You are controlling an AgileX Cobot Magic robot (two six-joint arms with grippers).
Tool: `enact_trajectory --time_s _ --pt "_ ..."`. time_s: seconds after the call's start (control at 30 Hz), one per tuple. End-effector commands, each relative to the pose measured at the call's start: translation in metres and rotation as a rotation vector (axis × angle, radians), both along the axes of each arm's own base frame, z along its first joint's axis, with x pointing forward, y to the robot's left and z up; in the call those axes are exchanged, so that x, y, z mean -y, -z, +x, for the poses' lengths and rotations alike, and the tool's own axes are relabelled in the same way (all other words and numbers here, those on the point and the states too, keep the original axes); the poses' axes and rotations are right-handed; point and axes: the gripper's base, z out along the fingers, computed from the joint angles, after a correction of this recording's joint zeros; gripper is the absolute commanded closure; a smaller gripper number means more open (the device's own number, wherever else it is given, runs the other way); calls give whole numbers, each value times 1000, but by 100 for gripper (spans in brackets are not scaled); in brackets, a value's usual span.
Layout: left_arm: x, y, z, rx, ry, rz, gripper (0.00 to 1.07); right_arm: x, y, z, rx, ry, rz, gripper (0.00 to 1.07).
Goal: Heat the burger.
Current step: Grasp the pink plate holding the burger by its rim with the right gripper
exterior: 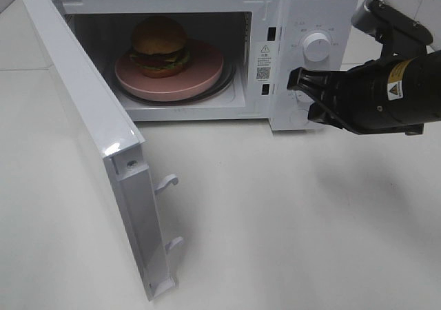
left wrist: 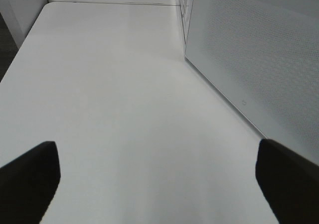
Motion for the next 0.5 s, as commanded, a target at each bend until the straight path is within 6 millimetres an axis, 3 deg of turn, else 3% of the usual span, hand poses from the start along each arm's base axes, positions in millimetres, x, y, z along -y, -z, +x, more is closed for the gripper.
enact_trajectory --time_s 0.03,0.27,0.5 --pt "0 -1 -1 24 -2 -5 7 5 -7 -3 -20 -69 -120 103" --pt "0 -1 -1 24 -2 -5 7 6 -18 -6 -110 -272 -334 102" --pt "0 -1 -1 24 -2 -5 7 4 -31 0 -49 -463 -480 100"
